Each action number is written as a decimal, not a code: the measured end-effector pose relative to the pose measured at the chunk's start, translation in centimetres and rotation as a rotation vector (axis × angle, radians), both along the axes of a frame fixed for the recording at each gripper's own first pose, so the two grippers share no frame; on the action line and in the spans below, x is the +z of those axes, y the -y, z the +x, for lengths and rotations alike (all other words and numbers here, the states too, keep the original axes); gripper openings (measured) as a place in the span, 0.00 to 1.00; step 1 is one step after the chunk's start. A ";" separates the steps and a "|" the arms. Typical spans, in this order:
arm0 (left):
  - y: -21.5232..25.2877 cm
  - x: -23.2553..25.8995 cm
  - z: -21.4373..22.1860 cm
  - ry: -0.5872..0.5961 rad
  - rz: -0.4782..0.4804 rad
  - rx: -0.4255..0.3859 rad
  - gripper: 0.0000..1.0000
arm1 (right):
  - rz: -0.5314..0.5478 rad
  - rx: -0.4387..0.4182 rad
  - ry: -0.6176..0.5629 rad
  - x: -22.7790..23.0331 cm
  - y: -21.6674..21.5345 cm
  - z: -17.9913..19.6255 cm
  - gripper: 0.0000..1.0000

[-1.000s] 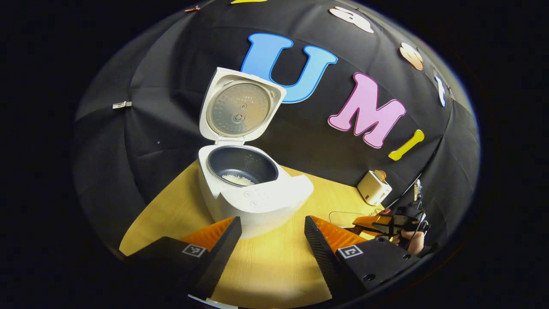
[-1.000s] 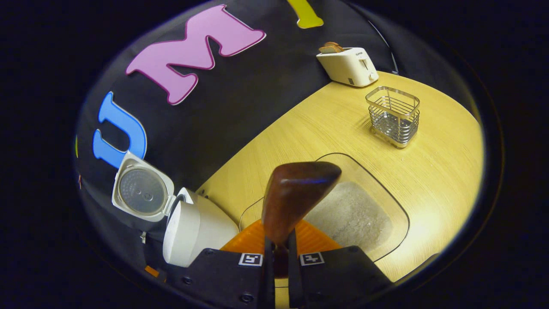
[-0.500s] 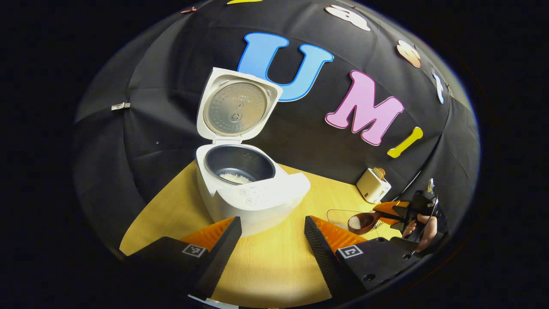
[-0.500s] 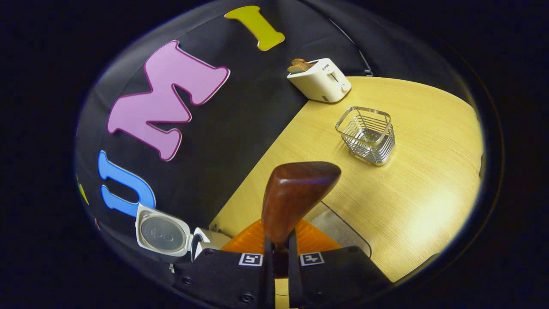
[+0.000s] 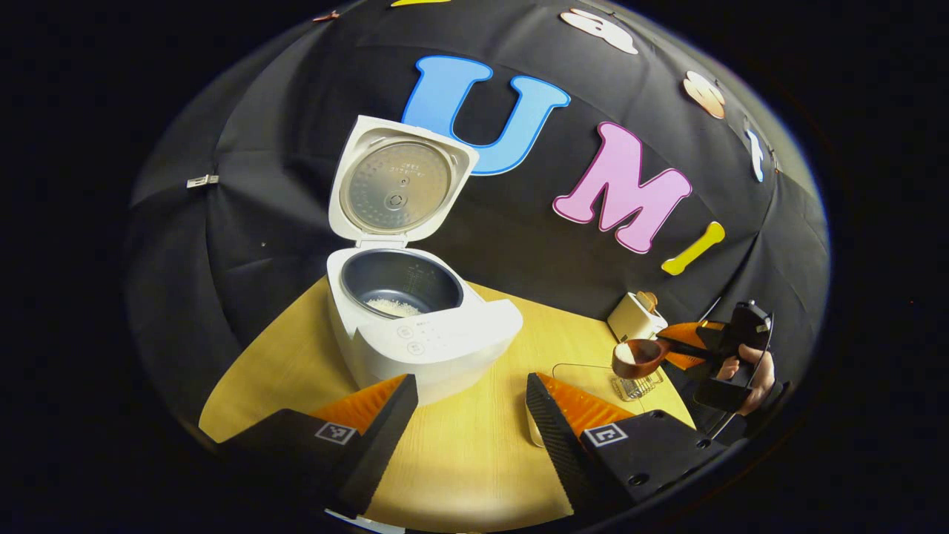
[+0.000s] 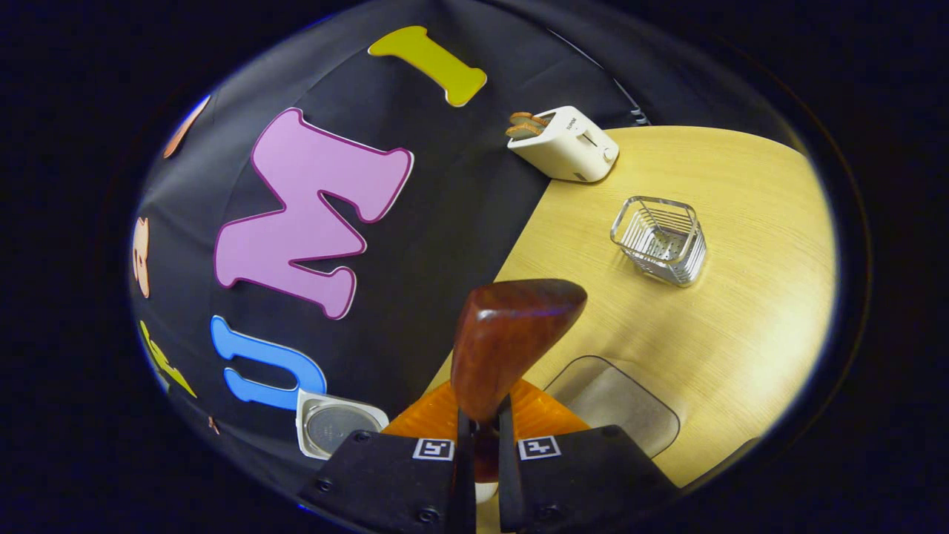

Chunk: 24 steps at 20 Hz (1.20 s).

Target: Close the left gripper, press the button to open the rice cooker; take a wooden spoon from the chopstick holder with the right hand, scoop a spoonful of rice and pour it into the rice cooker, then put the wooden spoon back into the chopstick holder.

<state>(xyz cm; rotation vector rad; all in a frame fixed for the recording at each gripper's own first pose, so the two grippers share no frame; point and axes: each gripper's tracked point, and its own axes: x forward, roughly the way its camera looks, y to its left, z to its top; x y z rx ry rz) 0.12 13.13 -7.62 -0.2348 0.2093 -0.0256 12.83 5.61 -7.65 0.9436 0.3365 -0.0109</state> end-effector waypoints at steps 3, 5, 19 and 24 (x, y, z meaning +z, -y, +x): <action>-0.7 0.3 0.0 0.005 0.000 0.012 0.95 | -0.012 0.038 0.033 2.4 -2.5 1.3 0.16; -1.5 0.3 0.0 0.009 0.005 0.026 0.95 | -0.021 0.074 0.047 3.8 -4.4 2.1 0.16; -10.6 1.6 0.0 0.021 -0.009 0.189 0.91 | 0.022 0.316 0.021 5.7 -21.5 6.6 0.17; -12.8 1.0 0.2 0.008 -0.031 0.241 0.95 | -0.034 0.406 0.030 4.1 -28.2 8.6 0.16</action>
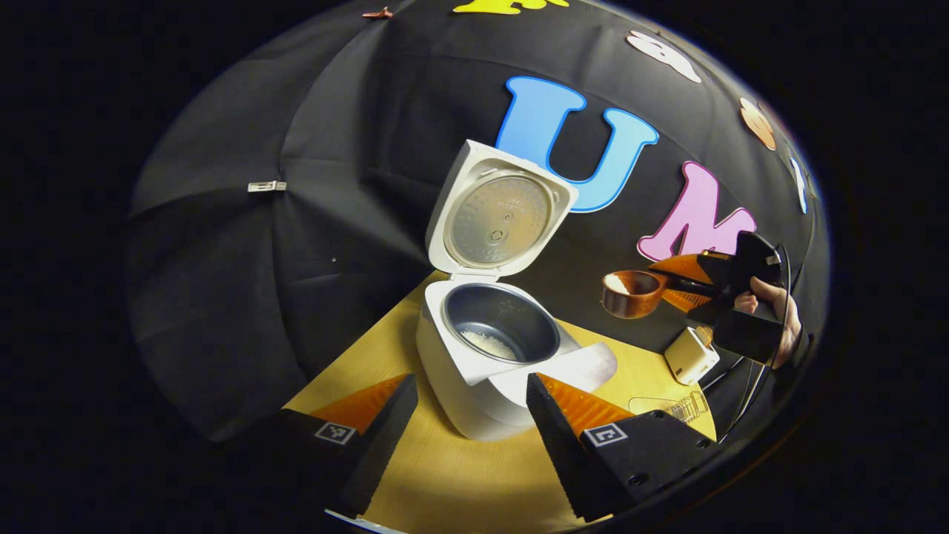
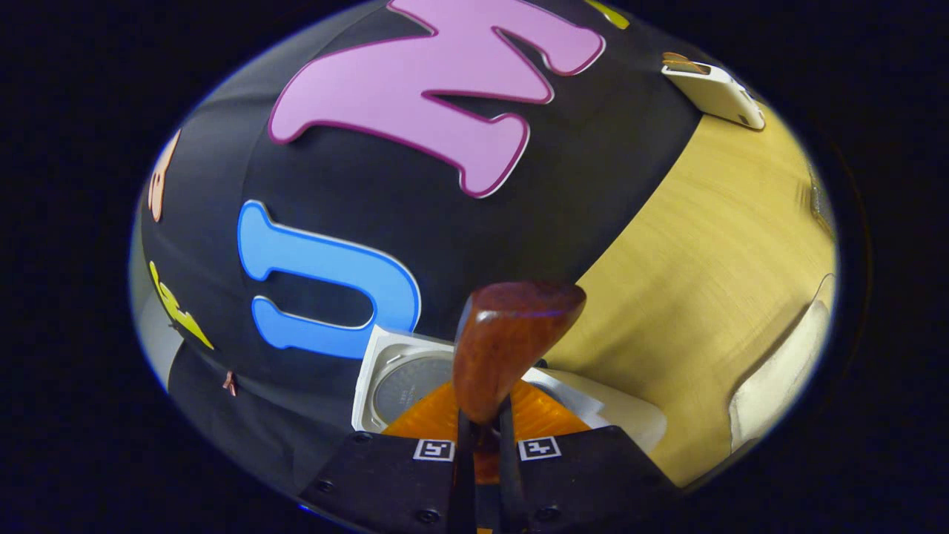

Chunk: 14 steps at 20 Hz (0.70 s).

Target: Close the left gripper, press the button to open the rice cooker; take a wooden spoon from the chopstick holder with the right hand, scoop a spoonful of rice and pour it into the rice cooker, then put the wooden spoon back into the chopstick holder.

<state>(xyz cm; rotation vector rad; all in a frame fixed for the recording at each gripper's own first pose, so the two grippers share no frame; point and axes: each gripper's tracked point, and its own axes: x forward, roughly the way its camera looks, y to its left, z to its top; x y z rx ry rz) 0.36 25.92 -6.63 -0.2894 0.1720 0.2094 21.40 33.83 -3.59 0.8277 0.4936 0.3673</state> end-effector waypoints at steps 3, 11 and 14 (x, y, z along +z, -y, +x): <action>-0.8 -0.8 0.3 -0.014 -0.014 0.015 0.96 | -0.082 0.041 0.044 -1.3 -3.4 1.5 0.17; -2.6 -2.2 0.7 -0.029 -0.038 0.064 0.96 | -0.444 0.168 0.285 -4.9 -9.0 3.0 0.16; -4.8 -2.5 0.6 -0.016 -0.047 0.098 0.95 | -0.536 0.183 0.345 -5.5 -9.5 3.8 0.16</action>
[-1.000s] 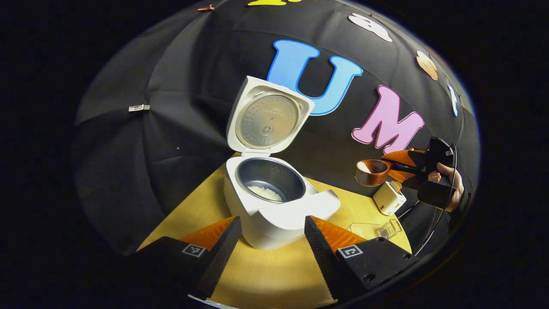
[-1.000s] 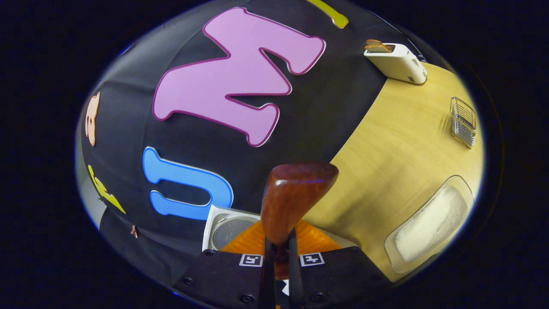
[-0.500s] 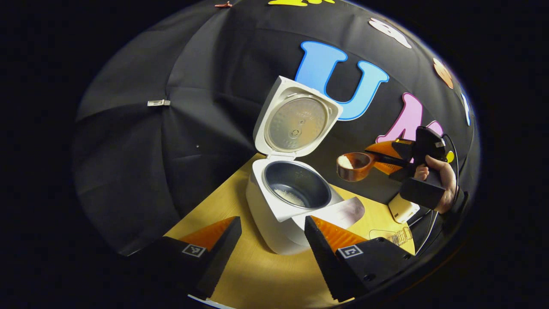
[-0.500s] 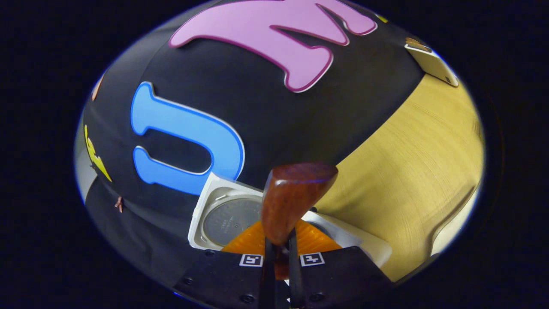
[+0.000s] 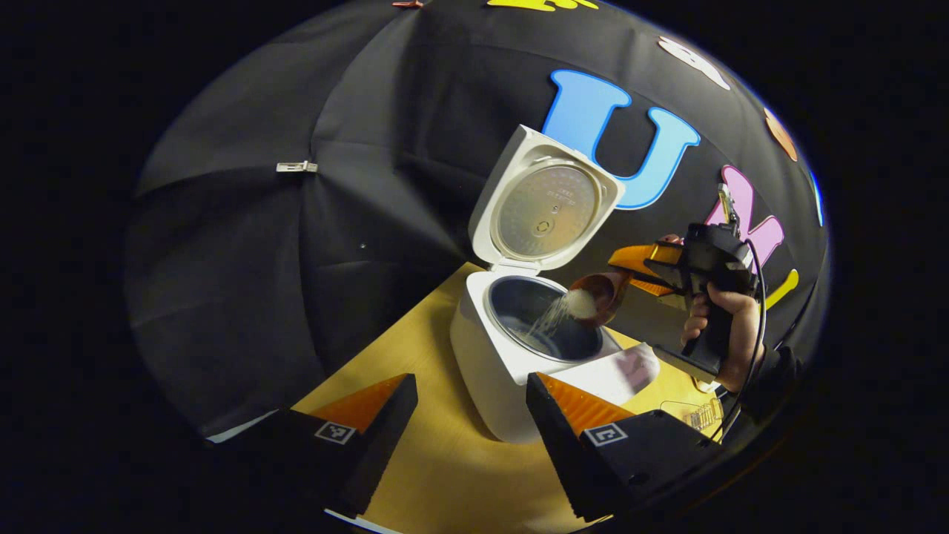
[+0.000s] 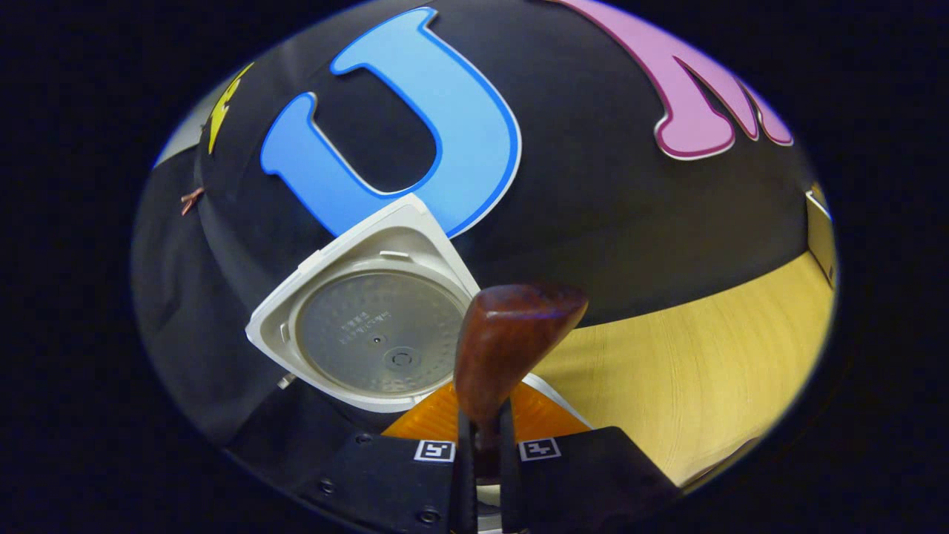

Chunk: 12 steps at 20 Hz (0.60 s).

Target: Close the left gripper, press the button to open the rice cooker; take a wooden spoon from the chopstick holder with the right hand, scoop a spoonful of rice and pour it into the rice cooker, then put the wooden spoon back into the chopstick holder.

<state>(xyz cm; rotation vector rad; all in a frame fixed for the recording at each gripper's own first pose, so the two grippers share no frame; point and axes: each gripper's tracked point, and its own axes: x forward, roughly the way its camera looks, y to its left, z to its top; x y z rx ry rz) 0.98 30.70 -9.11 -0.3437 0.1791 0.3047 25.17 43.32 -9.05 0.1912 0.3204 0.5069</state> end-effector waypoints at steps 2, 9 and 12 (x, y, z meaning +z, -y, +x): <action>-1.0 -0.1 -0.3 0.008 -0.014 0.020 0.96 | -0.052 0.013 0.044 0.0 0.1 0.0 0.16; -2.6 -1.7 -1.0 0.015 -0.036 0.068 0.96 | -0.295 0.133 0.226 -0.7 -1.0 -1.3 0.16; -2.1 -3.0 -1.2 0.014 -0.062 0.062 0.95 | -0.416 0.189 0.284 -1.3 -2.0 -1.7 0.16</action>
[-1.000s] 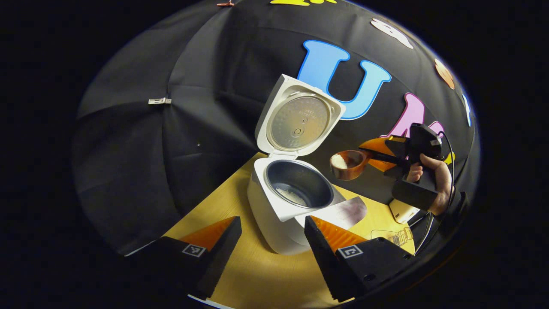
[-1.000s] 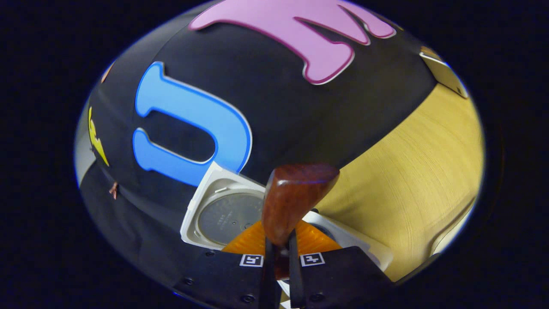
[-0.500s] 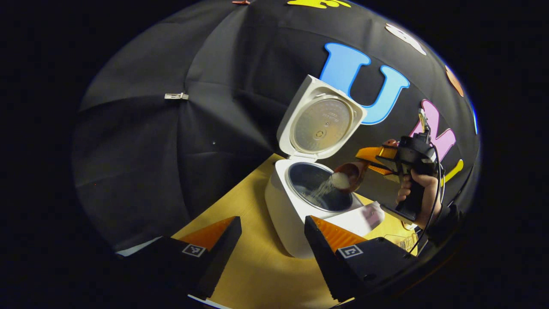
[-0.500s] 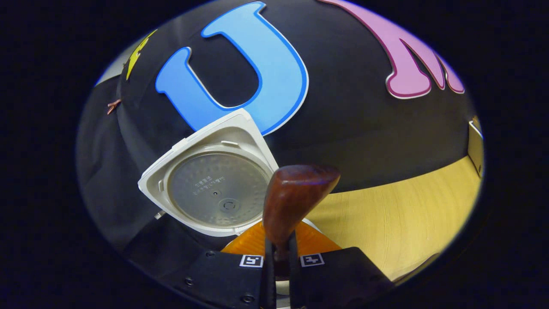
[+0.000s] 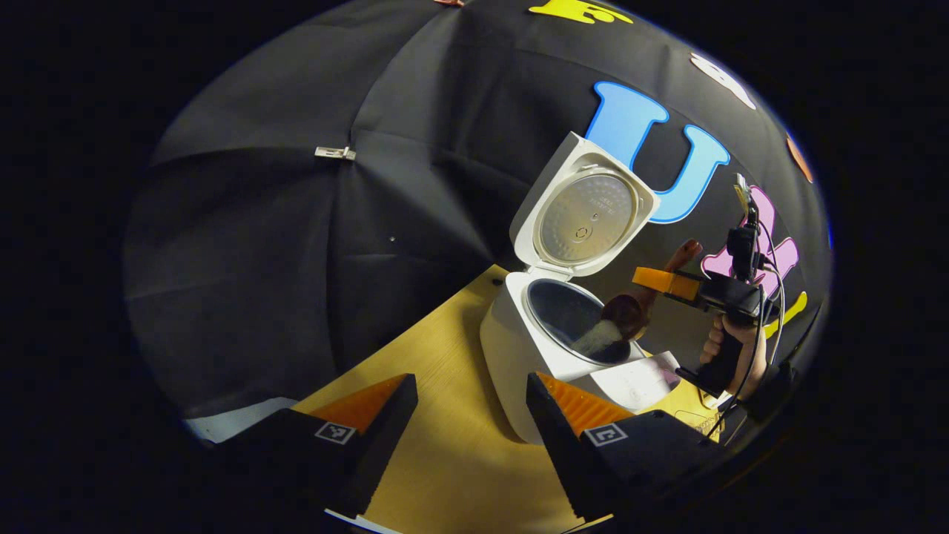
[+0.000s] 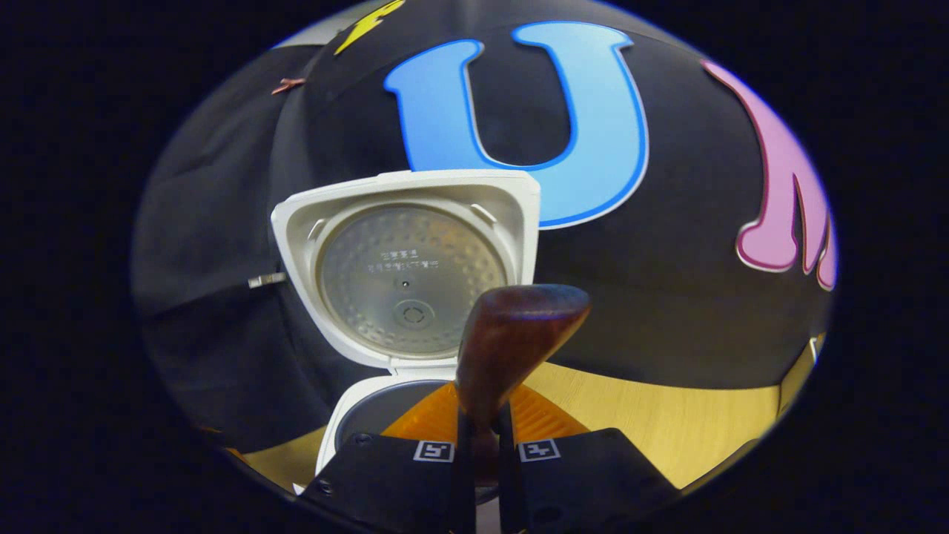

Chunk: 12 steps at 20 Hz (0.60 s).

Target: Close the left gripper, press the button to open the rice cooker; take a wooden spoon from the chopstick holder with the right hand, scoop a spoonful of rice and pour it into the rice cooker, then put the wooden spoon back into the chopstick holder.

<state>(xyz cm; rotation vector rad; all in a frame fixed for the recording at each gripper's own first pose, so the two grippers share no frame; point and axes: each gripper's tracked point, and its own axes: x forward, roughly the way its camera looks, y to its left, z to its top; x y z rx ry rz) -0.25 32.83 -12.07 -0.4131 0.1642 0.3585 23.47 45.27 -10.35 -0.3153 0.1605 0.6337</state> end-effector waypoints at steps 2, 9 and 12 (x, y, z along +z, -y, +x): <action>0.4 -0.7 -0.2 -0.007 -0.002 -0.007 0.96 | -0.040 0.039 0.023 -0.1 -1.2 -0.4 0.16; 1.1 -0.1 -1.4 0.019 0.011 0.004 0.96 | -0.145 0.112 0.061 -1.3 -2.2 -2.1 0.16; 1.2 0.4 -1.9 0.029 0.014 0.004 1.00 | -0.098 0.100 0.031 -0.2 -2.3 -2.8 0.16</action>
